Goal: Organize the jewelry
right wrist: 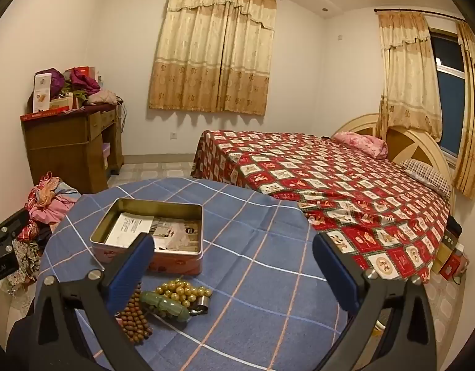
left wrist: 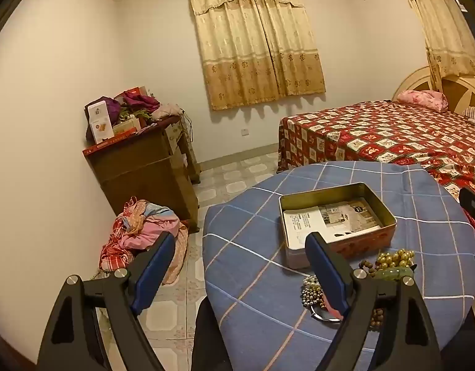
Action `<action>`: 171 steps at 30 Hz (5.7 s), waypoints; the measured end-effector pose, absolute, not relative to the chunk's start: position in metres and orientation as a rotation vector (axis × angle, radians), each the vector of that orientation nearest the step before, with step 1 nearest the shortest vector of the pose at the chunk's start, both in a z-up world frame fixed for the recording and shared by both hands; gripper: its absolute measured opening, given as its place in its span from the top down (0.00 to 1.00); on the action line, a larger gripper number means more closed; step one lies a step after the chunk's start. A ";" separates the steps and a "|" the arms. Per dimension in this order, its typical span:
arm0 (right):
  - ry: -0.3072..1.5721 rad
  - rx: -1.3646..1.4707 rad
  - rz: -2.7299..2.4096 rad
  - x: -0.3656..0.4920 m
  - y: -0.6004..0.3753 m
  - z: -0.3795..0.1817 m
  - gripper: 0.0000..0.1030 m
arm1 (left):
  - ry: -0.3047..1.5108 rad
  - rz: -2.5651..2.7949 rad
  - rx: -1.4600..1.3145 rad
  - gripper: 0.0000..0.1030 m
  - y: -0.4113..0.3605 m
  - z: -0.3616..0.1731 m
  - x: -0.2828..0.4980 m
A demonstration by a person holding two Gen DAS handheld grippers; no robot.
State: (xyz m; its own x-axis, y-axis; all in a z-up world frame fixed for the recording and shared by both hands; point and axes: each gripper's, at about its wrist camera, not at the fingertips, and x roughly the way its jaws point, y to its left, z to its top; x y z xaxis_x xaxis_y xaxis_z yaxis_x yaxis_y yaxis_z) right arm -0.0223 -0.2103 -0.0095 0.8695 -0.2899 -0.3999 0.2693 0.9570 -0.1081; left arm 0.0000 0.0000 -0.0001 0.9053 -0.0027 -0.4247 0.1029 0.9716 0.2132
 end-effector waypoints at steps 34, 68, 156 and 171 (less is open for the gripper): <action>0.433 -0.044 -0.286 -0.021 -0.212 -0.013 0.00 | 0.448 -0.038 0.235 0.16 0.001 -0.007 0.005; 0.429 -0.042 -0.289 -0.023 -0.217 -0.011 0.00 | 0.449 -0.029 0.237 0.16 0.005 -0.005 0.005; 0.615 -0.035 -0.124 0.013 -0.209 -0.100 0.20 | 0.551 -0.279 0.196 0.90 -0.023 -0.070 0.034; 0.681 0.036 -0.055 0.039 -0.215 -0.103 0.35 | 0.577 -0.268 0.188 0.90 -0.021 -0.080 0.037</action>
State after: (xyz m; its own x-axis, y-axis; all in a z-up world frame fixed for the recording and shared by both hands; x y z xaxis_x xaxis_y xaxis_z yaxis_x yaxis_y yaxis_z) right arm 0.0387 -0.2153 -0.1030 0.7755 -0.0390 -0.6301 0.0623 0.9979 0.0149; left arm 0.0374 -0.0211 -0.0797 0.8048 -0.1964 -0.5602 0.3013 0.9482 0.1003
